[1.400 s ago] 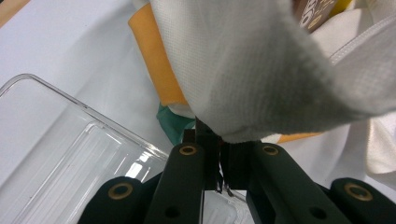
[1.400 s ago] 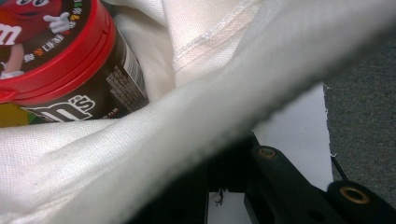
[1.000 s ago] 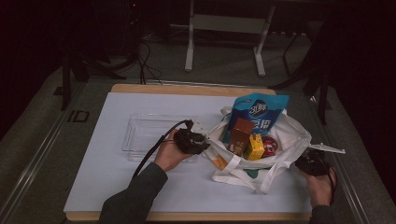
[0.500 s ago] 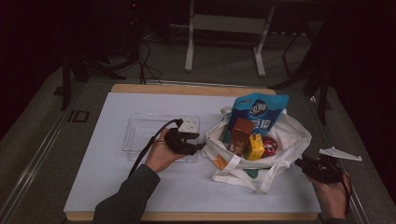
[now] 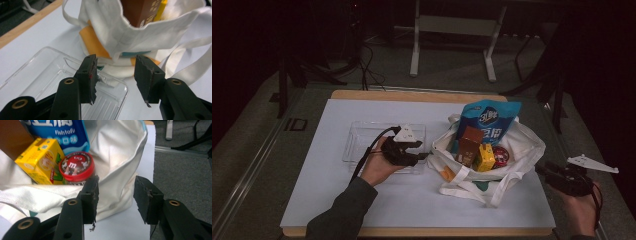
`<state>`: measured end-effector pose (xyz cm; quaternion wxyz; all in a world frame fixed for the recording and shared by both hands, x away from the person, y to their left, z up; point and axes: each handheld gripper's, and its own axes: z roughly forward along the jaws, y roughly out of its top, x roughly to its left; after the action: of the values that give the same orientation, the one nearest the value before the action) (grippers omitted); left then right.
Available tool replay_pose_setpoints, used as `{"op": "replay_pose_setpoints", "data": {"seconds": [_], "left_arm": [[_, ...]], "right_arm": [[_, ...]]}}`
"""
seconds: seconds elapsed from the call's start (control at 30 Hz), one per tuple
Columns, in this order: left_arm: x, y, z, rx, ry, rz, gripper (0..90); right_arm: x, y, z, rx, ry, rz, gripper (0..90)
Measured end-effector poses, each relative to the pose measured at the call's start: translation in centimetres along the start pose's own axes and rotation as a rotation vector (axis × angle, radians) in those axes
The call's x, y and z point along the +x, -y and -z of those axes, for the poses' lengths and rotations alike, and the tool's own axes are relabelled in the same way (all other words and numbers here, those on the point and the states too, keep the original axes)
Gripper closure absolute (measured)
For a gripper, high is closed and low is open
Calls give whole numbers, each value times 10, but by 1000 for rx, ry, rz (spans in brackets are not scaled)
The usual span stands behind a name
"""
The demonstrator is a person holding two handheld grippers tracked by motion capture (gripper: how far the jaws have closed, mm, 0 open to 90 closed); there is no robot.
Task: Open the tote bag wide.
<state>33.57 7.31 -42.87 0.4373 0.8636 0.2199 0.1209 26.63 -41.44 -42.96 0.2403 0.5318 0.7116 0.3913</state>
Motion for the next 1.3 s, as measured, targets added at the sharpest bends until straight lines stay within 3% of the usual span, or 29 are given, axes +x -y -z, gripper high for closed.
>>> {"op": "replay_pose_setpoints", "data": {"seconds": [0.4,0.6,0.9,0.93,1.03,1.1,1.2,1.3], "left_arm": [[0,-19,12,-61,-2,-3,527],[2,-31,6,-76,-4,23,555],[-1,-47,-9,-75,5,34,612],[-2,-51,-16,-44,-18,21,612],[-4,-53,-30,9,-47,0,704],[-4,-53,-38,35,-48,-2,760],[-3,-51,-53,88,-76,-9,833],[0,-47,-64,120,-84,7,843]], "right_arm": [[-6,-27,-7,-20,38,11,545],[-10,-36,-16,-32,53,1,530],[-9,-49,-29,-19,51,35,528],[-8,-50,-30,-20,53,39,537],[-9,-55,-40,-16,78,44,710],[-9,-56,-42,-12,88,44,788],[-11,-56,-46,-8,98,33,822],[-11,-57,-49,3,101,24,828]]}}
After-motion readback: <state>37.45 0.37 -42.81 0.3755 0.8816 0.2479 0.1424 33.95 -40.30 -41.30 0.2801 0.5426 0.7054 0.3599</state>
